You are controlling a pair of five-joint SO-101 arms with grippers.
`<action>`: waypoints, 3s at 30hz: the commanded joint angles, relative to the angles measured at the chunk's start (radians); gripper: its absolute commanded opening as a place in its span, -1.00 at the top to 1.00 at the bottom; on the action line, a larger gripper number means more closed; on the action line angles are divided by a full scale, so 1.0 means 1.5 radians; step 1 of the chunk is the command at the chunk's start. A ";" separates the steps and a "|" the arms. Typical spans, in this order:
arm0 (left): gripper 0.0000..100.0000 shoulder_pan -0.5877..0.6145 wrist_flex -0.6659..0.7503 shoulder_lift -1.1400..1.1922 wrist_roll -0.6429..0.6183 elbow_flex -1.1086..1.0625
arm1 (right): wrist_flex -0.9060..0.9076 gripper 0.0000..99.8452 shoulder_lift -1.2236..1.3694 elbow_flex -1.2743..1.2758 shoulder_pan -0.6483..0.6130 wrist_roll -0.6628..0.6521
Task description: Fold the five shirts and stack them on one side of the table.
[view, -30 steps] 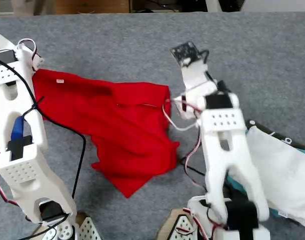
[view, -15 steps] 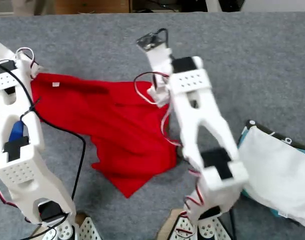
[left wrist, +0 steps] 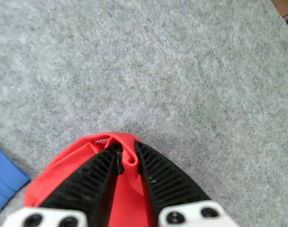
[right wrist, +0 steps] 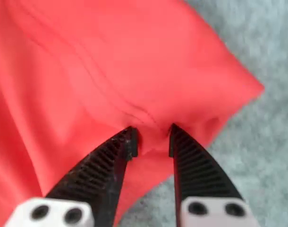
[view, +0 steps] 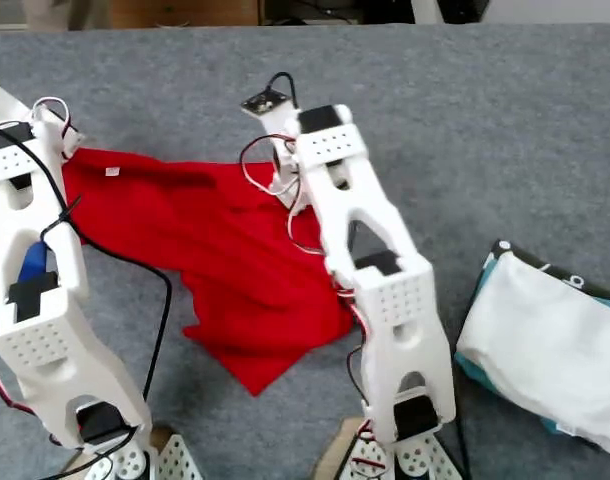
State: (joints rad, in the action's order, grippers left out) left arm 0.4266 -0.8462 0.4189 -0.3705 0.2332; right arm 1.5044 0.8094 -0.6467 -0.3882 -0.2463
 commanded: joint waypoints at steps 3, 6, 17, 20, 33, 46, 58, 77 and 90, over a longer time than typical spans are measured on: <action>0.96 0.006 0.012 -0.010 0.006 0.004 | 0.063 0.75 0.075 -0.150 -0.008 0.007; 0.96 0.005 0.012 -0.010 0.006 0.004 | 0.114 0.75 0.109 -0.215 0.001 0.002; 0.96 0.005 0.012 -0.009 0.006 0.003 | 0.183 0.75 0.170 -0.303 0.004 0.001; 0.96 0.005 0.012 -0.009 0.006 0.003 | 0.181 0.75 0.181 -0.296 0.003 0.001; 0.96 0.006 0.046 -0.009 0.006 -0.026 | 0.181 0.83 0.241 -0.337 0.007 0.006; 0.96 0.006 0.046 -0.009 0.006 -0.026 | 0.181 0.88 0.237 -0.340 0.016 0.006; 0.96 0.006 0.046 -0.009 0.006 -0.026 | 0.185 0.88 0.211 -0.343 0.044 -0.032; 0.96 0.006 0.046 -0.009 0.006 -0.026 | 0.185 0.65 0.203 -0.344 0.043 -0.017; 0.96 0.006 0.044 -0.009 0.006 -0.026 | 0.187 0.88 0.203 -0.344 0.047 -0.020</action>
State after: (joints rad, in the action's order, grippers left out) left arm 0.4266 -0.7925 0.4189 -0.3705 0.1918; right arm 1.7699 1.1638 -1.1638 -0.3498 -0.2800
